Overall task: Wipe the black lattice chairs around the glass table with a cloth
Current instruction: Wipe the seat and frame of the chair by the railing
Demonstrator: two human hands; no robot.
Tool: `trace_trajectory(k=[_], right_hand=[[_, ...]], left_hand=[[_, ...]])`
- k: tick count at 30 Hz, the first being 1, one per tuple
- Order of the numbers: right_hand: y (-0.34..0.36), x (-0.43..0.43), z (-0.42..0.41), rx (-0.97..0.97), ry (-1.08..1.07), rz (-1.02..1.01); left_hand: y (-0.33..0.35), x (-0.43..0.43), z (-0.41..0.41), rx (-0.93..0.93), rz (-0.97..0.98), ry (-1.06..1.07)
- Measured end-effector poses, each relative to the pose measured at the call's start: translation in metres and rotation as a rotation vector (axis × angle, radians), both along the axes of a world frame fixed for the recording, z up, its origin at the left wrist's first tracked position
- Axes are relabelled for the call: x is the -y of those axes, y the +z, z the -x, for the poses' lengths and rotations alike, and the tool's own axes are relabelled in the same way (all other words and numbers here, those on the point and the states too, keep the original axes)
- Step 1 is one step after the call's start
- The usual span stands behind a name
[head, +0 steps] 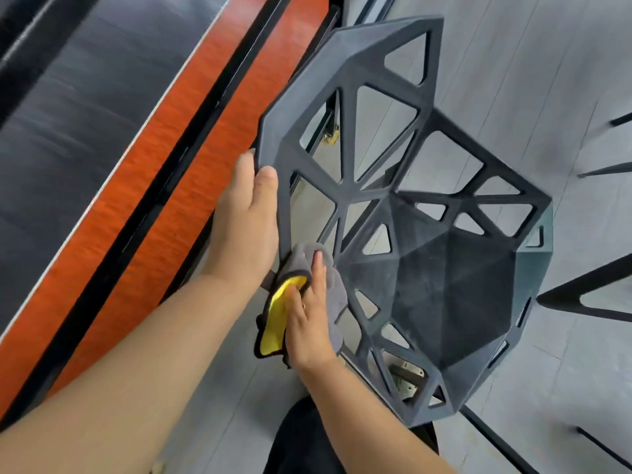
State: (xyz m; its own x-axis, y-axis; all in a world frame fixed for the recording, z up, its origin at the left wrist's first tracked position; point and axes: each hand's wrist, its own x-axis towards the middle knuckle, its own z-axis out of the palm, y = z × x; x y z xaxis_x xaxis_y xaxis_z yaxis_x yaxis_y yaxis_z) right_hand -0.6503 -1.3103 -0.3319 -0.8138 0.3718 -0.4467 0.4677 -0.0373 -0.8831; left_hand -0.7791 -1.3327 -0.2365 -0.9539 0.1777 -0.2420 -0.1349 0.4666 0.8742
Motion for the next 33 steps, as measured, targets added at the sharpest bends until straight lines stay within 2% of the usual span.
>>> trace_trajectory(k=[4, 8, 11, 14, 18, 21, 22, 26, 29, 33], right_hand=[[-0.016, -0.018, 0.03, 0.082, -0.115, 0.047], [-0.006, -0.035, 0.059, 0.189, -0.402, 0.159], [-0.013, -0.046, 0.075, 0.199, -0.484, 0.092], [-0.028, -0.074, 0.096, 0.124, -0.568, 0.045], [-0.035, -0.083, 0.093, 0.046, -0.572, -0.137], [-0.035, -0.085, 0.09, 0.071, -0.696, -0.078], [-0.036, -0.085, 0.091, 0.095, -0.647, -0.035], [-0.033, -0.074, 0.08, 0.219, -0.271, -0.1], [-0.017, -0.077, 0.061, 0.227, -0.218, -0.039], [0.023, -0.098, 0.019, 0.242, -0.134, 0.177]], left_hand=[[0.004, -0.002, -0.001, -0.058, 0.04, 0.0], [0.006, -0.004, -0.002, -0.125, 0.106, -0.006], [0.005, -0.003, -0.002, -0.136, 0.125, -0.008], [0.003, -0.002, -0.003, -0.153, 0.149, -0.014], [0.0, 0.001, -0.001, -0.183, 0.167, -0.024], [-0.002, 0.001, 0.001, -0.201, 0.178, -0.021], [-0.003, 0.001, 0.001, -0.202, 0.173, -0.022], [-0.003, 0.002, 0.002, -0.209, 0.172, -0.012], [-0.003, 0.001, -0.001, -0.209, 0.211, -0.022], [0.004, 0.0, -0.003, -0.184, 0.212, 0.002]])
